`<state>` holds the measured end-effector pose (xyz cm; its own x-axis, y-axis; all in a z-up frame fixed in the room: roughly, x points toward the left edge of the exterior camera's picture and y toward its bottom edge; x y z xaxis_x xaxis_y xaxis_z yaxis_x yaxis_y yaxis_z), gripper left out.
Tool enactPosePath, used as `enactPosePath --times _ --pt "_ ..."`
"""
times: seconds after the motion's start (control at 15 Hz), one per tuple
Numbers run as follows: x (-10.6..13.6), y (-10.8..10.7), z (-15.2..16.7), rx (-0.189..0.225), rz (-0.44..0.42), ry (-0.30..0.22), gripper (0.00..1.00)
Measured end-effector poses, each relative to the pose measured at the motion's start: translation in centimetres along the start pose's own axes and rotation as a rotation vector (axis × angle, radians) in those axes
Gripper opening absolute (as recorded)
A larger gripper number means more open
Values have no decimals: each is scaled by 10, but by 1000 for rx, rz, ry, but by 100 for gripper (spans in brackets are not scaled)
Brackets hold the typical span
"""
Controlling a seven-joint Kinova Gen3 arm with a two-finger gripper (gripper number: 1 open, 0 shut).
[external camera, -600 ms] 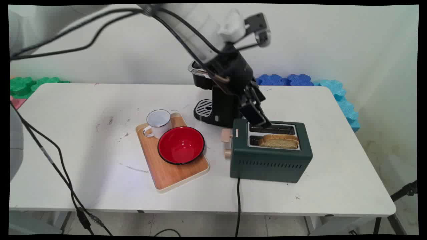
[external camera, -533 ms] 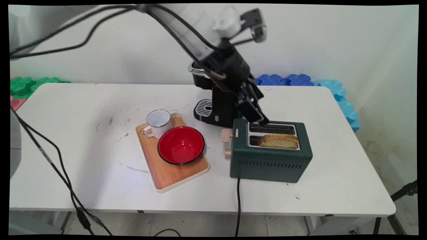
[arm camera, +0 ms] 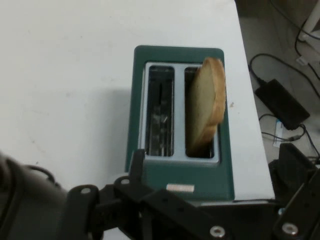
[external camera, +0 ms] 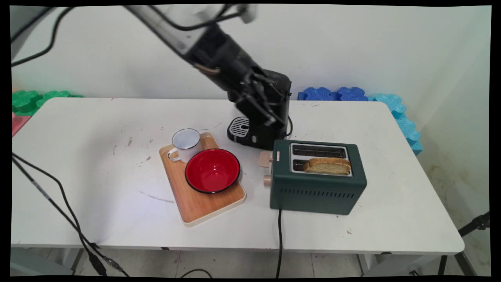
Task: Press the toaster switch
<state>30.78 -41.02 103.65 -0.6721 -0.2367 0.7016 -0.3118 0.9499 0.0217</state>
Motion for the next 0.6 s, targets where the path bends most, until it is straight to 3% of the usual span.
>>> enactPosePath --times 0.6 --pt "-98 -22 -55 14 -3 77 100"
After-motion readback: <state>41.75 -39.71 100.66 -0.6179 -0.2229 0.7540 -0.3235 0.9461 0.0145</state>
